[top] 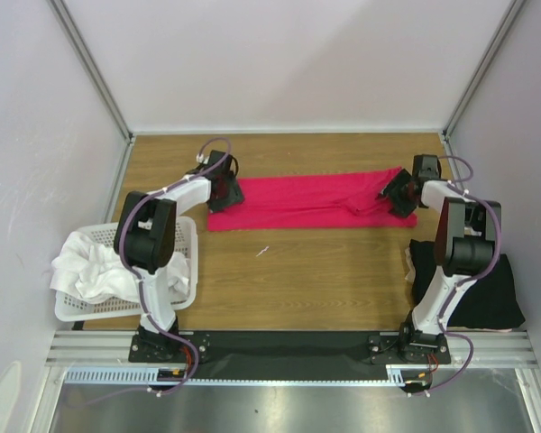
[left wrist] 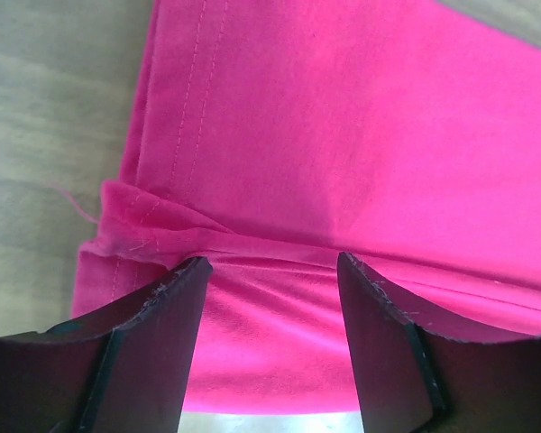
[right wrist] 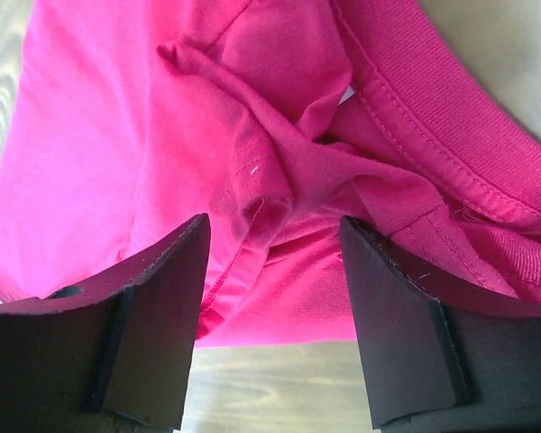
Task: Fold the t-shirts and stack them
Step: Fold the tshirt
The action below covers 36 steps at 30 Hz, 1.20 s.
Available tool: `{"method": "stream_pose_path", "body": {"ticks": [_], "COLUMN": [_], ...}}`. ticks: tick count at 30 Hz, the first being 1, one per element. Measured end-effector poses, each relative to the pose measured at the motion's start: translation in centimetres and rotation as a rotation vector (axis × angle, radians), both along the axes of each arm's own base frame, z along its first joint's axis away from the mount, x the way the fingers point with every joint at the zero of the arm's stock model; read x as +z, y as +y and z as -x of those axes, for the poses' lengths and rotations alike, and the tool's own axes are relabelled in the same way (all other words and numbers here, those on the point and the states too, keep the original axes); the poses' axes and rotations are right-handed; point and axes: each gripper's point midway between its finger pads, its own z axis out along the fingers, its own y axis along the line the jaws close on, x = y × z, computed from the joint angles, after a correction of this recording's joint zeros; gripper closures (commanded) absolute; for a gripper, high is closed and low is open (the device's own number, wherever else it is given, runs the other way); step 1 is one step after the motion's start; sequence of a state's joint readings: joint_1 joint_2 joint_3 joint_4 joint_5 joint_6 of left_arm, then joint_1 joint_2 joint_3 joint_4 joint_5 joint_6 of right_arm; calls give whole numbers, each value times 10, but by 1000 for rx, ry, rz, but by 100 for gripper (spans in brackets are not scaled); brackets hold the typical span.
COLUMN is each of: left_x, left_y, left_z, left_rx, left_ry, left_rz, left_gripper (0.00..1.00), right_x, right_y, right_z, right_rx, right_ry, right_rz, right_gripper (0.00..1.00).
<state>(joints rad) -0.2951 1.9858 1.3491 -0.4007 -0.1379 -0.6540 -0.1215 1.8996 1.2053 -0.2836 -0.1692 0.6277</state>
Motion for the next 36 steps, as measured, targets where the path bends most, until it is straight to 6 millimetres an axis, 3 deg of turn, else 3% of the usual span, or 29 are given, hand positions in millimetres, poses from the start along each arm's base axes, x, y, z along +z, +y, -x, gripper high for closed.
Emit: {"method": "stream_pose_path", "body": {"ticks": [6,9,12,16,18,20,23,25,29,33,36], "left_x": [2,17,57,129,153,163,167,167,159,142,131], "left_y": [-1,-7,-28,-81,-108,-132,-173,-196,-242,-269,-272], "left_z": [9,5,-20,-53,-55,-51,-39,-32,-16,0,6], "left_rx": [-80,-167,-259,-372,-422,-468,-528,-545,-560,-566,-558], "left_ry": [10,-1,-102,-326,-413,-456,-480,-486,-470,-415,-383], "left_rz": [-35,-87,-113,-75,-37,2,79,138,255,323,335], "left_gripper": [33,31,29,27,27,27,28,28,28,29,29], "right_x": [2,10,32,73,86,90,85,76,53,32,22], "right_y": [-6,-11,-16,-21,-22,-22,-21,-21,-19,-18,-19], "right_z": [21,20,6,-18,-21,-22,-19,-15,-1,5,4], "right_rx": [-3,5,22,36,39,43,46,49,57,57,53], "right_ry": [44,56,14,-101,-138,-150,-144,-121,-68,-20,-6], "right_rz": [1,23,51,87,98,103,104,102,96,88,86], "right_gripper": [34,34,34,34,35,37,42,48,51,56,61]}}
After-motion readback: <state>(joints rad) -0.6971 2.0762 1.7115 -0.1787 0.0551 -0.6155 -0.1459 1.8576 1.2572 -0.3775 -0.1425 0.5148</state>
